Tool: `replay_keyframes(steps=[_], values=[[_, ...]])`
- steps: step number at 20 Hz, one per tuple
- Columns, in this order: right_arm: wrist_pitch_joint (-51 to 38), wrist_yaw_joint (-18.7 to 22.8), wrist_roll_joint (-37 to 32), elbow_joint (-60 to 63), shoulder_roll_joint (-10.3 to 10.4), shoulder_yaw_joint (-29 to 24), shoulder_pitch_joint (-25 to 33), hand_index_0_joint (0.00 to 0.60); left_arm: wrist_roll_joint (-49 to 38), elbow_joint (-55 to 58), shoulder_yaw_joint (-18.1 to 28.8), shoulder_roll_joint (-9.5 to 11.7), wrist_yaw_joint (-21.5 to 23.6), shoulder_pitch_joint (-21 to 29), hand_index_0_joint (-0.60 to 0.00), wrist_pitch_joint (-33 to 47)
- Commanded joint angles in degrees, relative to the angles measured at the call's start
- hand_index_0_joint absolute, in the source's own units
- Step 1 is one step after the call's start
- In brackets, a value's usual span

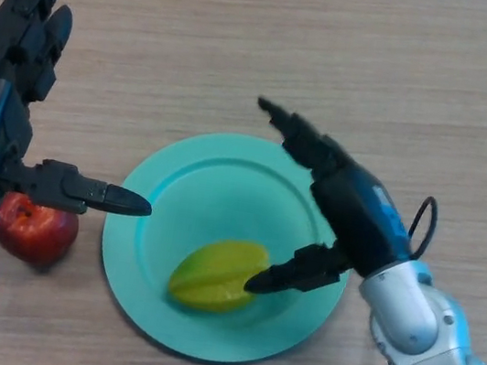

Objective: Pick up the yellow starfruit and place it on the plate

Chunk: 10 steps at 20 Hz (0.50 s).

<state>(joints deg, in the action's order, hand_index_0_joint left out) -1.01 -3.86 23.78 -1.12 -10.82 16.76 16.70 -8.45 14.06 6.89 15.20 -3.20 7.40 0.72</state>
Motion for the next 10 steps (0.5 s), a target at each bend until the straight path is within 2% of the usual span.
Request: replay_keyframes(steps=[1,5,10], values=[[-0.95,-1.69,-5.44,-7.39,-0.06,-7.54,1.34,0.000,-3.24,4.22,3.37,2.07,0.29,1.57,0.000,3.88],[3.27,-7.25,-13.04,-17.67,-0.61,-13.90,-2.10,0.000,-3.69,5.02,2.99,1.75,-0.54,0.92,0.000,2.06],[11.12,-9.34,-27.63,-29.36,-3.01,-19.27,-8.80,0.000,-3.31,7.20,2.12,1.32,-1.71,0.14,0.000,-1.54]])
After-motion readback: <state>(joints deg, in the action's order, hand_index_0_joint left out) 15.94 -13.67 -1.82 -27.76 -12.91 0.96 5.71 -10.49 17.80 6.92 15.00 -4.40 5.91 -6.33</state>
